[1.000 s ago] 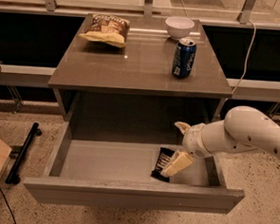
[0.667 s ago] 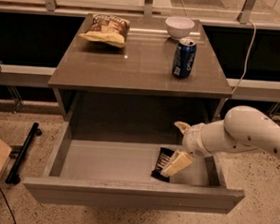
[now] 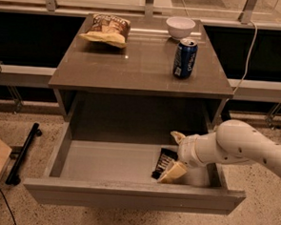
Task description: Pick rxbar chocolate from top drawer and place on counter
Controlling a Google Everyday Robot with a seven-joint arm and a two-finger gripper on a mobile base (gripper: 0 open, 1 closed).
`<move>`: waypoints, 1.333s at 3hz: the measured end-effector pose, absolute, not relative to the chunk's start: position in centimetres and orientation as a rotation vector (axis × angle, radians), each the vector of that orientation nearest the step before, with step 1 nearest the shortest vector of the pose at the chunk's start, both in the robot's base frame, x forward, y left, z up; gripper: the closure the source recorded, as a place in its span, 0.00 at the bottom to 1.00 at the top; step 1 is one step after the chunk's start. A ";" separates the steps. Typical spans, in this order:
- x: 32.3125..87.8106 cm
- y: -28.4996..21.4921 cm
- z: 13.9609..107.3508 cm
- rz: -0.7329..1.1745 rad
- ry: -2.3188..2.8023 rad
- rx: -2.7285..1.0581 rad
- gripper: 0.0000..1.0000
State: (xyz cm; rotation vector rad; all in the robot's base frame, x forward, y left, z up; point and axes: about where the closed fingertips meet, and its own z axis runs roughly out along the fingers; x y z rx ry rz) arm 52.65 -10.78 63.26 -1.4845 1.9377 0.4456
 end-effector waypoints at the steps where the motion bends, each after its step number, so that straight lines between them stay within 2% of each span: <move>1: 52.5 -10.4 60.8 0.472 1.942 -1.479 0.00; 2: 52.6 -10.3 58.2 0.528 1.960 -1.443 0.03; 4: 52.8 -10.6 57.8 0.560 1.972 -1.413 0.50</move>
Offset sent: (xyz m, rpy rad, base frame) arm 0.0013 0.0031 -0.0715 0.0696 0.0734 -0.0225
